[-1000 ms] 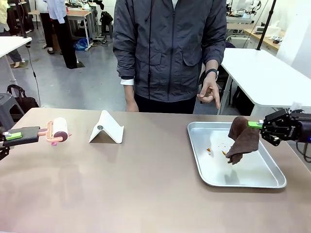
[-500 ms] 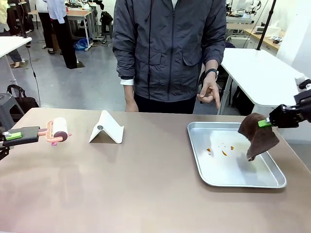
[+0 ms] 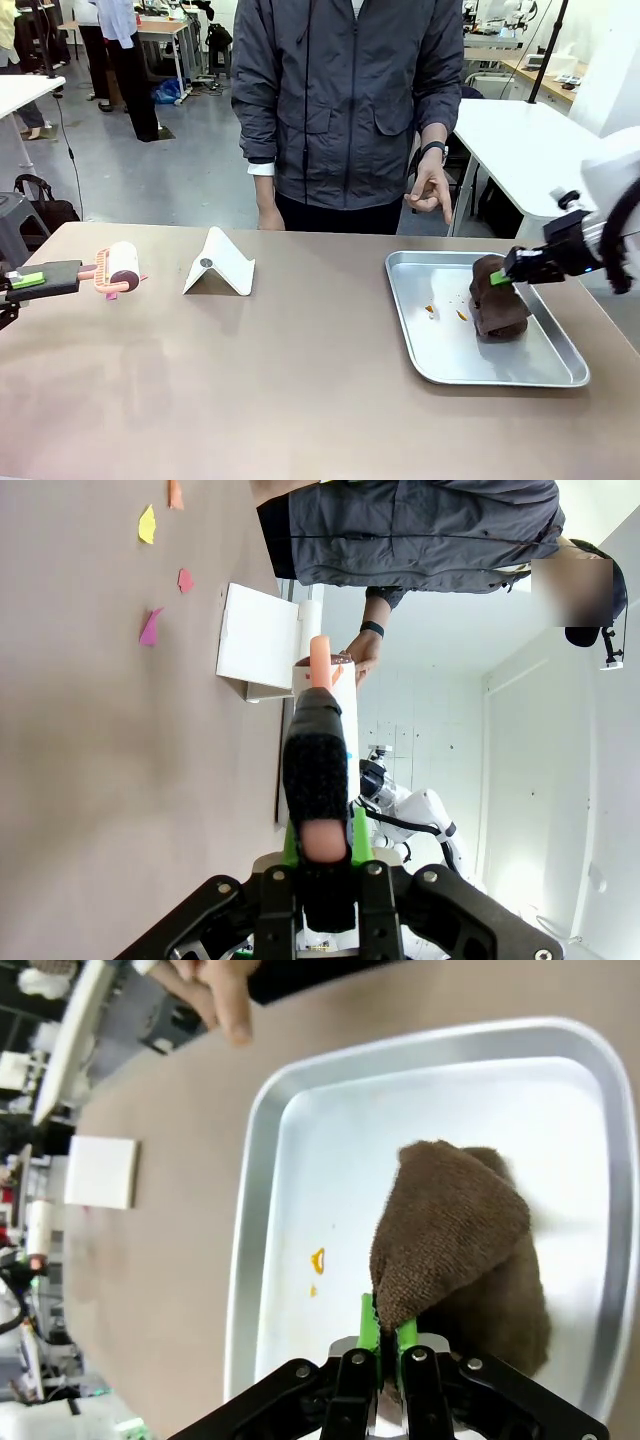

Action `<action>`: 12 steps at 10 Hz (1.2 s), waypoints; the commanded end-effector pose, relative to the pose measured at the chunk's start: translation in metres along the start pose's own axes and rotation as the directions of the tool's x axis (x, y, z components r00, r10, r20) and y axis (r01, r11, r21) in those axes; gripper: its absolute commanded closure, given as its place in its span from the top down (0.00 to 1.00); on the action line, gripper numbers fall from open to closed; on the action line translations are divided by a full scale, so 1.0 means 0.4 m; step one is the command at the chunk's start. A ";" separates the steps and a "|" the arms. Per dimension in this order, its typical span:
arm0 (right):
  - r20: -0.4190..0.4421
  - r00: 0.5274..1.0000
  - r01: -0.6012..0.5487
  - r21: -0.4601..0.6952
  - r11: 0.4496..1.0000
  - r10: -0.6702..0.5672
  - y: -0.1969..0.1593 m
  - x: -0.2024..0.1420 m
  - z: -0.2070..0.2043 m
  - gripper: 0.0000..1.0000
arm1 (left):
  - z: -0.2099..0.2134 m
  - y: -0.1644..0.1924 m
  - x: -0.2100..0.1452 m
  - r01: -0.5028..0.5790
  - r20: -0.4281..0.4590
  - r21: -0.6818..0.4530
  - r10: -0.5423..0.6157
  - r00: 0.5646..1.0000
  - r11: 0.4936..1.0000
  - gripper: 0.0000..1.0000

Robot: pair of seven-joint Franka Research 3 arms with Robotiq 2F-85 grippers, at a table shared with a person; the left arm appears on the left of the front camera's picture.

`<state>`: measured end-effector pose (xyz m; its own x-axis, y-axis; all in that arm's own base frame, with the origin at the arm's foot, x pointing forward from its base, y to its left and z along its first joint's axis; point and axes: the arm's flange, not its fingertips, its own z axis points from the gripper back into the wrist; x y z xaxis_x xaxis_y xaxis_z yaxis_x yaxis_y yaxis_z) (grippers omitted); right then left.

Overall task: Clean the surface of the table.
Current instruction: If a person points to the right, clean the right side of the table with your right hand, and if they point to the left, clean the left side with your left hand.

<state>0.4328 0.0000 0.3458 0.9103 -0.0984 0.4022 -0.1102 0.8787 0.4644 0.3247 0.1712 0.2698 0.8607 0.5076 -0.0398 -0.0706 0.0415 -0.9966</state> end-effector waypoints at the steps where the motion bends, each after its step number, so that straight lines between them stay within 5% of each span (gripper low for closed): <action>1: -0.022 1.000 0.009 0.020 1.000 -0.009 -0.004 0.028 -0.091 0.07 | 0.006 -0.010 -0.003 -0.010 0.002 -0.018 0.010 1.000 1.000 0.00; 7: -0.047 0.996 0.086 0.206 0.975 -0.078 0.050 -0.008 -0.217 0.07 | 0.006 -0.010 -0.003 -0.010 0.002 -0.018 0.010 1.000 1.000 0.00; 12: -0.109 0.994 0.053 0.236 0.970 -0.028 0.139 -0.052 -0.285 0.07 | 0.006 -0.010 -0.003 -0.010 0.002 -0.018 0.010 1.000 1.000 0.00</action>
<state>0.4508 0.1008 0.2778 0.9619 -0.0854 0.2598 -0.1144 0.7374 0.6657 0.3247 0.1714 0.2699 0.8605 0.5078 -0.0397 -0.0705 0.0415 -0.9966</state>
